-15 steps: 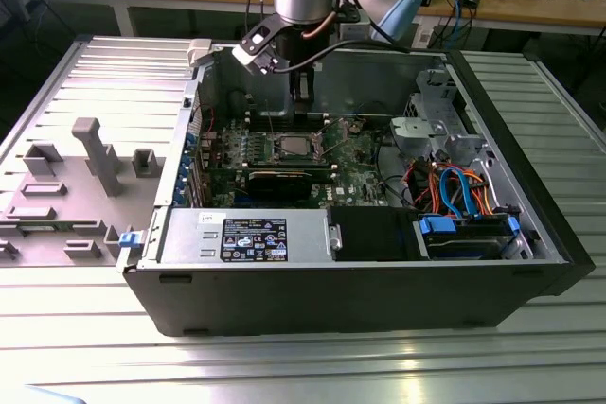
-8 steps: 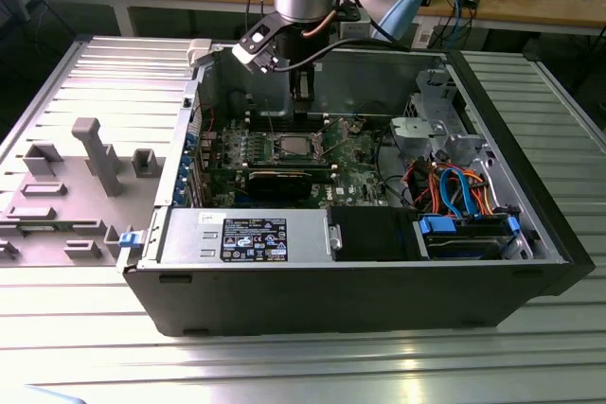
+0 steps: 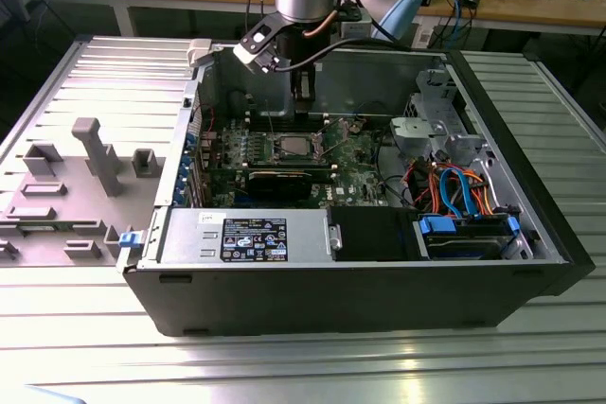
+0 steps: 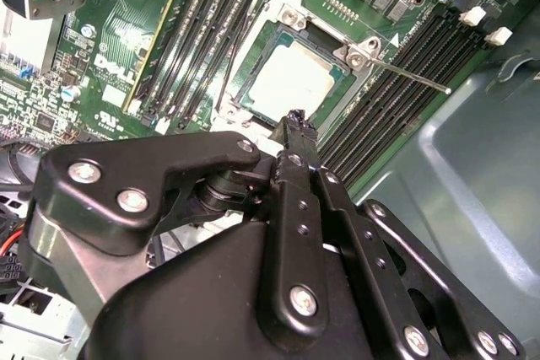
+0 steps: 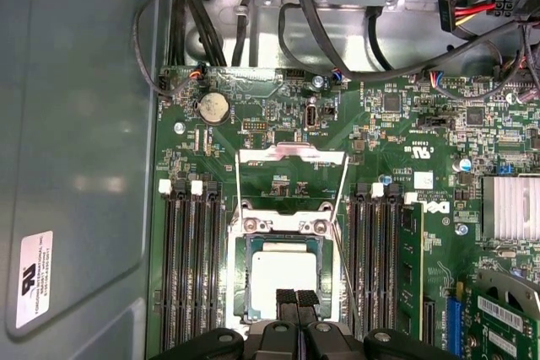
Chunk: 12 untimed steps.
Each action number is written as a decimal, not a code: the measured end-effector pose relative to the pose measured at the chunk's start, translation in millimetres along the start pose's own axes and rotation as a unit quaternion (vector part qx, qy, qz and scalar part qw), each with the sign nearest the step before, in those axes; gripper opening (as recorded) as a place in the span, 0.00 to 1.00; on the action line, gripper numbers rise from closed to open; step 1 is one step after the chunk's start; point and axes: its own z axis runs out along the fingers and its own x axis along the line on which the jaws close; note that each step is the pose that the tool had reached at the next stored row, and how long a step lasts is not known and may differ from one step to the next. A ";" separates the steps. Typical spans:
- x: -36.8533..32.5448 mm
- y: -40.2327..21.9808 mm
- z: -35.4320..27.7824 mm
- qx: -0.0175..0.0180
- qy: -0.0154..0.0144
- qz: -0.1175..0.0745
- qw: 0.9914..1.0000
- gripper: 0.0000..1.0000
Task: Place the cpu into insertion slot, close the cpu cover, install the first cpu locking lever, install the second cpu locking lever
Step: 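Close the cpu cover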
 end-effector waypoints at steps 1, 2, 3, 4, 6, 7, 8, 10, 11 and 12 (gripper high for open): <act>0.0 0.1 0.0 0.000 0.000 0.000 1.000 0.11; 0.0 0.3 0.0 0.000 0.000 0.000 1.000 0.11; 0.0 0.5 0.0 0.000 0.000 0.000 1.000 0.11; 0.0 0.7 0.0 0.000 0.000 0.000 1.000 0.11; 0.0 1.1 0.0 0.000 0.000 0.000 1.000 0.11; 0.0 1.2 0.0 0.000 0.000 0.000 1.000 0.11; 0.0 1.2 0.0 0.000 0.000 0.000 1.000 0.11; -0.1 1.6 0.0 0.000 0.000 0.000 1.000 0.11; -0.1 1.7 0.1 0.000 0.000 0.000 1.000 0.11; 0.0 1.7 0.1 0.000 0.000 0.000 1.000 0.11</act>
